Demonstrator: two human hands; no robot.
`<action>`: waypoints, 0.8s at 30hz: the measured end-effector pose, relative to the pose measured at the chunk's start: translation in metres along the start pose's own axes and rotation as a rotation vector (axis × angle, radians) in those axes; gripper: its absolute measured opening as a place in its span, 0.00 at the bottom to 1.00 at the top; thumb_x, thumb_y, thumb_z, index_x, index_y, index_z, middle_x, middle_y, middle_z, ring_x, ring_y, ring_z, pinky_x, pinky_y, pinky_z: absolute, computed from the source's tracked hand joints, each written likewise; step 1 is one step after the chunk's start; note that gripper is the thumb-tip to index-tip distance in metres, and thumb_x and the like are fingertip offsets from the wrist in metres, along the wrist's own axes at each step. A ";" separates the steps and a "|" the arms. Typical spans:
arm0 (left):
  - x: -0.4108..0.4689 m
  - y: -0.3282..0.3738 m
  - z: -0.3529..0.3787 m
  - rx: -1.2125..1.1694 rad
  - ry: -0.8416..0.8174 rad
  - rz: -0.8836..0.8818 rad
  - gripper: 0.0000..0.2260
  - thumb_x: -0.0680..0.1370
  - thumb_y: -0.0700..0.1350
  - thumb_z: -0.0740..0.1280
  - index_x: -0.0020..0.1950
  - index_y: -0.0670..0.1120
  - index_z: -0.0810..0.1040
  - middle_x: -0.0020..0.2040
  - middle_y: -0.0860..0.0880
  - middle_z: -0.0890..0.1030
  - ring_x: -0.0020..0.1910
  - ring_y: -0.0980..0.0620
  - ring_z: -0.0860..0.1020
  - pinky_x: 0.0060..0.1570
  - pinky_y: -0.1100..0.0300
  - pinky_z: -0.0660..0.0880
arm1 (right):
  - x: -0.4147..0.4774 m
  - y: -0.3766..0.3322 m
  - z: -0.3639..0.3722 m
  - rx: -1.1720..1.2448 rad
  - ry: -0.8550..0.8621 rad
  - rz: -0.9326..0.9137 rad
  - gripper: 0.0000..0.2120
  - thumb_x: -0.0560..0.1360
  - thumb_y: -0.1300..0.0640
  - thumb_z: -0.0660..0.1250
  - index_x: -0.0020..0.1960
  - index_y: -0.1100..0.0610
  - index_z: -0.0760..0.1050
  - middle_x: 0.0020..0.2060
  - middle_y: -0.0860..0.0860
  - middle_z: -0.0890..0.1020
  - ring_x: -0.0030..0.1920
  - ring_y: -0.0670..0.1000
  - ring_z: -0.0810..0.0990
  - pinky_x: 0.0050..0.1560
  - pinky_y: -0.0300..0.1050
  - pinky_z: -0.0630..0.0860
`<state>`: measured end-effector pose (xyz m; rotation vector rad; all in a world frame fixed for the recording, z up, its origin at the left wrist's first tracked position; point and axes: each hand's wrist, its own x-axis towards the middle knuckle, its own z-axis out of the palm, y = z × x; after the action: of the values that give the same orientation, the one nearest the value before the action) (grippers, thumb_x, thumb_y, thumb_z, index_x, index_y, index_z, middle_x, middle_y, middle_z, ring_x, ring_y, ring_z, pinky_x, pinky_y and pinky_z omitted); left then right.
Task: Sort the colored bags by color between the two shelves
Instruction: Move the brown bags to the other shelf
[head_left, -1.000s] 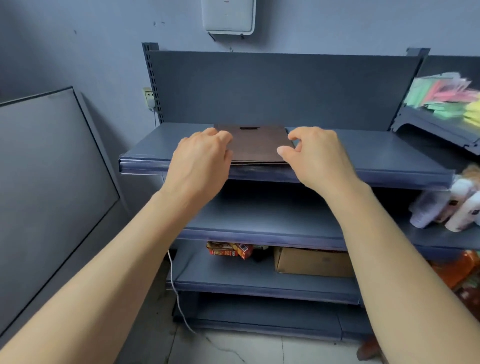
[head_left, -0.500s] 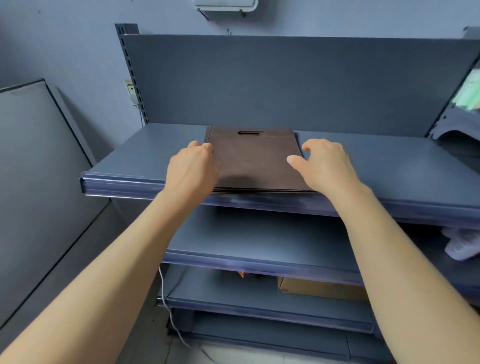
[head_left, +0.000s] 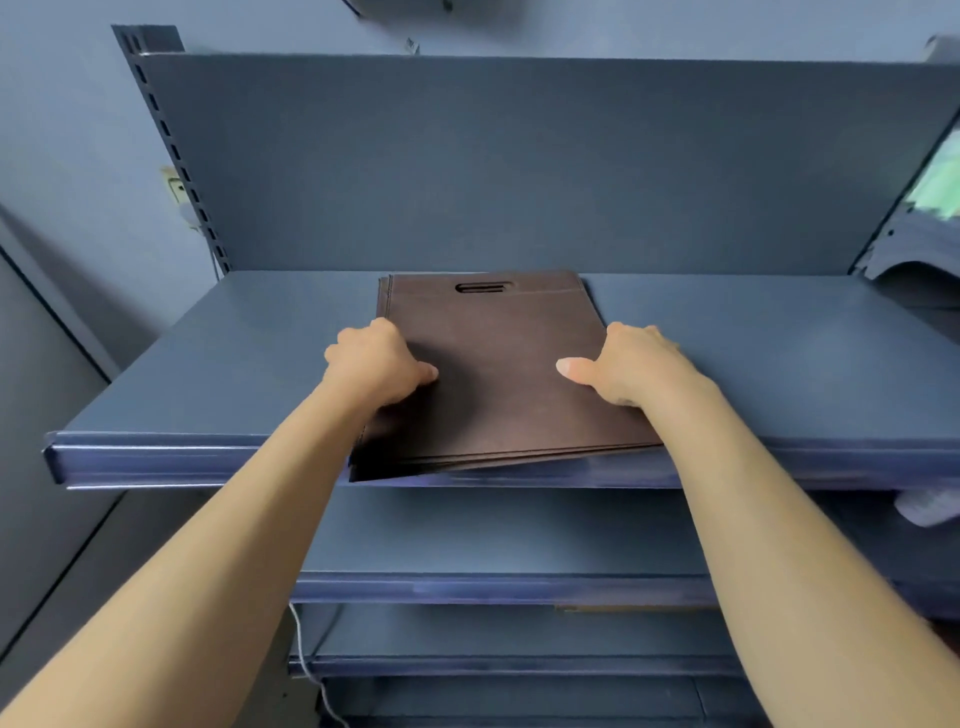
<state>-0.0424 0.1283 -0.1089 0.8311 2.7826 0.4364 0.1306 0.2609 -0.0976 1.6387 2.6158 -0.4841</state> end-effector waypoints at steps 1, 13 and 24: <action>0.003 -0.001 0.000 -0.035 -0.017 0.002 0.29 0.71 0.56 0.71 0.63 0.40 0.69 0.61 0.36 0.73 0.58 0.37 0.73 0.51 0.50 0.71 | 0.002 -0.001 0.000 0.001 -0.006 0.002 0.34 0.75 0.36 0.60 0.70 0.59 0.63 0.68 0.60 0.66 0.65 0.62 0.67 0.59 0.51 0.69; -0.032 0.005 -0.008 0.086 0.236 0.439 0.17 0.74 0.31 0.58 0.62 0.39 0.72 0.65 0.43 0.64 0.46 0.35 0.76 0.49 0.45 0.76 | 0.003 -0.014 0.003 0.089 0.098 -0.092 0.17 0.75 0.59 0.64 0.63 0.59 0.70 0.62 0.59 0.71 0.58 0.59 0.73 0.47 0.45 0.69; -0.142 -0.020 -0.036 0.123 0.526 0.268 0.20 0.71 0.28 0.56 0.62 0.39 0.72 0.70 0.48 0.63 0.46 0.34 0.77 0.46 0.43 0.76 | -0.065 -0.037 -0.004 0.201 0.298 -0.517 0.10 0.74 0.65 0.60 0.34 0.57 0.67 0.45 0.61 0.71 0.44 0.62 0.70 0.31 0.42 0.62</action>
<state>0.0543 0.0252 -0.0666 1.2884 3.2076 0.6088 0.1281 0.1900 -0.0734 1.1241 3.3260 -0.5646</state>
